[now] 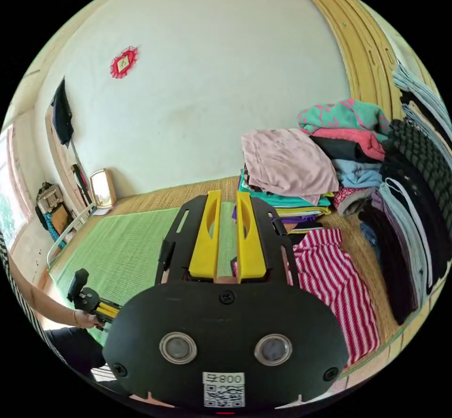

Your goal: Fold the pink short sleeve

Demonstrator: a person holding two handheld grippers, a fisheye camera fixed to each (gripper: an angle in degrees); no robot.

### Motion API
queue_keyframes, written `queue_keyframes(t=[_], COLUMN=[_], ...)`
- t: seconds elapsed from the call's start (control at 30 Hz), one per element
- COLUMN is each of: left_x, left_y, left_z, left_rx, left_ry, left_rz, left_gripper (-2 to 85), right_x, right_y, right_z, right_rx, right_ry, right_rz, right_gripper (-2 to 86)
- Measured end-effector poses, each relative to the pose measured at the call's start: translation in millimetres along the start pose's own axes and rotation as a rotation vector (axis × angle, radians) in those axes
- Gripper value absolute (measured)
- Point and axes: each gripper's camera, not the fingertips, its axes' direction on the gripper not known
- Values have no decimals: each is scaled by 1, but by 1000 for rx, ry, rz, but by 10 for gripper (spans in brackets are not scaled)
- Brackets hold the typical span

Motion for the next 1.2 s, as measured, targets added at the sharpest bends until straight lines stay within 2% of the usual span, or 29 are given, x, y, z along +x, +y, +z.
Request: queue_keyframes(t=[0.1, 0.27, 0.6, 0.87, 1.03, 1.2], left_x=[7, 22, 48, 72, 84, 104], left_y=[-2, -6, -26, -29, -11, 39], left_z=[-7, -24, -61, -117, -168, -243], left_rx=[-25, -50, -146, -117, -28, 99], left_ry=[96, 169, 258, 284, 275, 221], left_rz=[43, 65, 62, 89, 86, 18], left_gripper=[6, 4, 3, 2, 1, 2], right_x=[4, 30, 35, 55, -5, -99], right_y=[-42, -94, -117, -132, -138, -95], right_z=[50, 134, 185, 171, 148, 132], right_rx=[-41, -166, -277, -178, -167, -315], right_ry=[53, 125, 235, -25, -161, -380], right_rz=[-26, 53, 20, 193, 54, -76], right_gripper=[76, 87, 38, 8, 5, 5])
